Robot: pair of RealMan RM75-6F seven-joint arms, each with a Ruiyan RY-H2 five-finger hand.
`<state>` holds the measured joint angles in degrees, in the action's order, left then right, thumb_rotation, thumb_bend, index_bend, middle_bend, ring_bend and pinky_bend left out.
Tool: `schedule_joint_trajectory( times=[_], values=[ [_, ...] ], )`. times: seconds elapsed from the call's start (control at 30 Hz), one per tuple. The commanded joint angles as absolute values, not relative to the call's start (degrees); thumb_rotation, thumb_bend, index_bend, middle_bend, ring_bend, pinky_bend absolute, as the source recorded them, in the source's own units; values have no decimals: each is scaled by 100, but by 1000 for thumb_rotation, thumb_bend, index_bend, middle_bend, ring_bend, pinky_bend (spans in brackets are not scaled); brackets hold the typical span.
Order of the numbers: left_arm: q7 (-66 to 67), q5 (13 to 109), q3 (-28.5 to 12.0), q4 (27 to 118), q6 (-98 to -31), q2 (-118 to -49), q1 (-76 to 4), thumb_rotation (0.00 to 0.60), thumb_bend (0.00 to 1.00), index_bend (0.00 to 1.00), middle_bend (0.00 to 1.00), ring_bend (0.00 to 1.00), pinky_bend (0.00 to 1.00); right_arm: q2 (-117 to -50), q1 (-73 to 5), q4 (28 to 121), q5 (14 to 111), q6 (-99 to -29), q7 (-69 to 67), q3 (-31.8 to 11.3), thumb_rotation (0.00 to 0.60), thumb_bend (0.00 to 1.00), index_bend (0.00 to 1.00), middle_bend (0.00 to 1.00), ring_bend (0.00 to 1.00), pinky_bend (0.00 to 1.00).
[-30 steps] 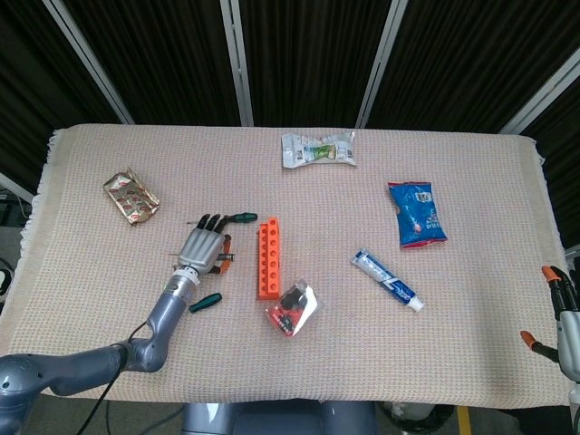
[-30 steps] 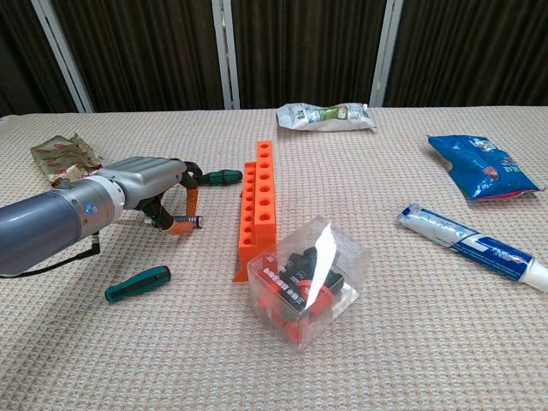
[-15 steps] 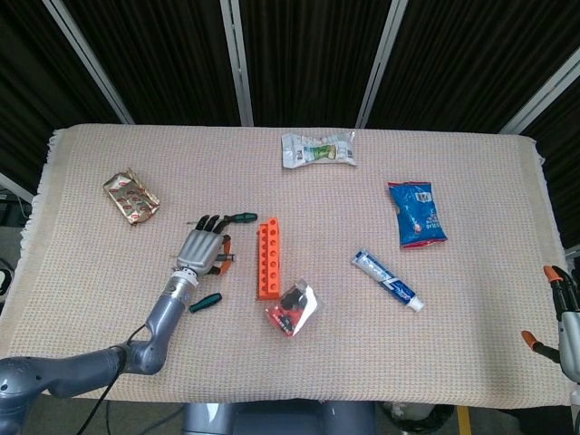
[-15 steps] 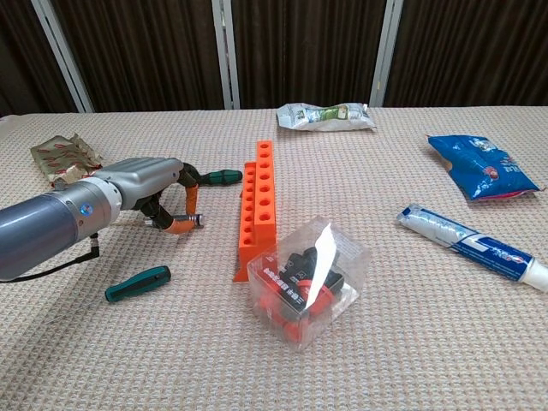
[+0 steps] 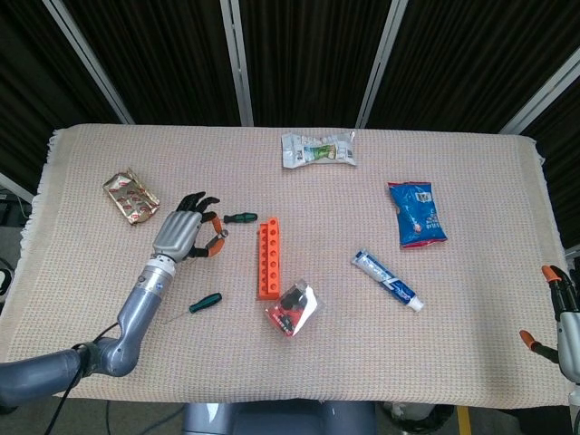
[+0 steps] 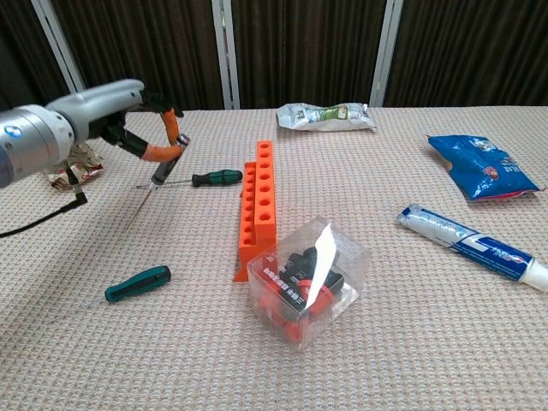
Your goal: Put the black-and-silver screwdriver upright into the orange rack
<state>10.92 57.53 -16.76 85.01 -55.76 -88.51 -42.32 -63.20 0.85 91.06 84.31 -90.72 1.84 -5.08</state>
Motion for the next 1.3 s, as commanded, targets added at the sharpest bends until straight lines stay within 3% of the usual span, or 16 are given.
schedule_joint_trajectory(
  times=[0.03, 0.23, 0.4, 0.67, 1.3],
  values=[
    [311, 5812, -2126, 9218, -5536, -8294, -4045, 525, 500, 655, 131, 0, 0, -6327, 79, 9101, 8452, -9079, 178, -511, 600, 0, 54, 74, 0, 146],
    [-887, 6075, -2590, 9922, -5391, -7807, -3920, 532, 501, 653, 132, 0, 0, -6336, 84, 9093, 8453, -9076, 166, -508, 600, 0, 54, 74, 0, 146],
    [-1536, 6575, -2737, 10042, -5467, -7822, -3967, 526, 499, 653, 133, 0, 0, -6343, 99, 9080, 8430, -9079, 148, -509, 600, 0, 54, 74, 0, 146],
    [-1611, 7152, -2692, 9788, -5718, -8322, -4350, 529, 519, 644, 132, 0, 0, -6366, 113, 9037, 8395, -9054, 101, -505, 600, 0, 54, 74, 0, 146],
    [-875, 6987, -2448, 8628, -5888, -9340, -5043, 526, 531, 638, 133, 0, 0, -6366, 187, 8946, 8313, -9072, -20, -510, 600, 0, 54, 74, 0, 146]
  ],
)
